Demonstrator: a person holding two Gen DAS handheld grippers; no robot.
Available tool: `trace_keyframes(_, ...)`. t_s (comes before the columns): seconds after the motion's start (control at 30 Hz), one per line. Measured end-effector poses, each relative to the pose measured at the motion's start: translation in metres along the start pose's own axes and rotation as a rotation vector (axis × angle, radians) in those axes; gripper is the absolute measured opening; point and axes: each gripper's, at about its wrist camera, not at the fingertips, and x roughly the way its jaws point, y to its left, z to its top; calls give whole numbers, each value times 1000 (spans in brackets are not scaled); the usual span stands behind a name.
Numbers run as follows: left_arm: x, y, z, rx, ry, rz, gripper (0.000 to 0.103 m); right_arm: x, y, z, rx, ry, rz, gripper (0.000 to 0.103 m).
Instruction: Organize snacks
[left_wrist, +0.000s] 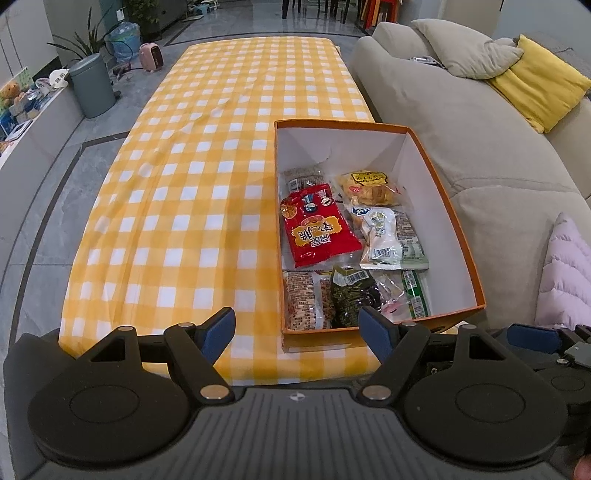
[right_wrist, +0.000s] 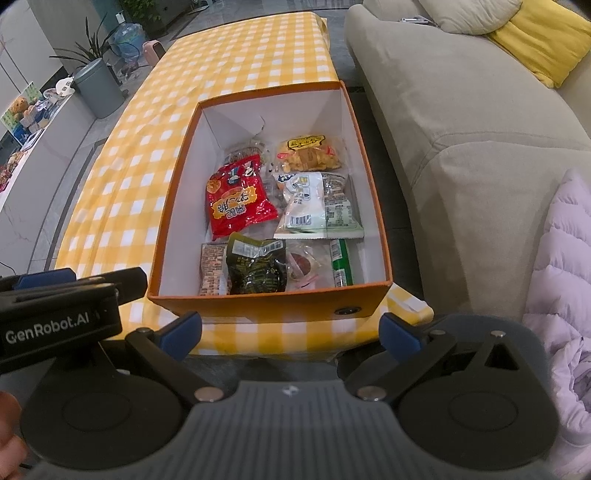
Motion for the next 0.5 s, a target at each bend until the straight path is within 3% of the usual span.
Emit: trace_keyframes(0.5, 0, -1, 0, 8, 2, 3, 88, 3, -1, 1, -10, 6, -13, 99)
